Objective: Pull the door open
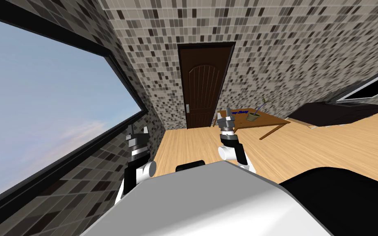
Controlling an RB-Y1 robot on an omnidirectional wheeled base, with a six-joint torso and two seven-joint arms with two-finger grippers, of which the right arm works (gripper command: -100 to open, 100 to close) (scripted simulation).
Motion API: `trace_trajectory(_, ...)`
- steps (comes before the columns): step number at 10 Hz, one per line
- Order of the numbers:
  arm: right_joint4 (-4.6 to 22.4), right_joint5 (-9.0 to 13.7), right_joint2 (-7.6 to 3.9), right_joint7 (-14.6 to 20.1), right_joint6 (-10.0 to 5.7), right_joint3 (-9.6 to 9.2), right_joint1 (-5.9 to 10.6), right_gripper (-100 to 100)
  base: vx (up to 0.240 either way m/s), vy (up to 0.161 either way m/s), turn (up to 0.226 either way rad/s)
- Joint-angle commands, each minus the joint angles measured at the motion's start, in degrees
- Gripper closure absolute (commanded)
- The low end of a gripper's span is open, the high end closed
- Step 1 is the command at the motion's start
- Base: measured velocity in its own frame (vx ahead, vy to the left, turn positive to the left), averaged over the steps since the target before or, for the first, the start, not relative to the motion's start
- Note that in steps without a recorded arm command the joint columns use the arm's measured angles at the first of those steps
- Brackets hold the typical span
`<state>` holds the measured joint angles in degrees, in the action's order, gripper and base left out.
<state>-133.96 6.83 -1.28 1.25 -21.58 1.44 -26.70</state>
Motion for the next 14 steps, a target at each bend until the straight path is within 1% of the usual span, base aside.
trace_trajectory(1, 0.81, -1.58, -0.32, 0.46, 0.76, -0.12, 0.34, -100, -0.038, 0.041, 0.057)
trace_trajectory(3, 2.23, -4.36, -0.82, 1.26, 2.10, -0.34, 0.93, -100, 0.088, 0.001, 0.034)
trace_trajectory(4, 2.63, -5.15, -0.96, 1.49, 2.48, -0.40, 1.10, -100, 0.127, -0.020, 0.039)
trace_trajectory(5, 3.63, -7.09, -1.28, 2.05, 3.42, -0.55, 1.51, -100, 0.126, -0.004, 0.048)
trace_trajectory(9, 5.97, -11.67, -1.99, 3.37, 5.63, -0.91, 2.49, -100, 0.082, 0.003, 0.039)
trace_trajectory(14, 9.64, -18.85, -2.98, 5.44, 9.09, -1.47, 4.02, -100, 0.081, 0.002, 0.045)
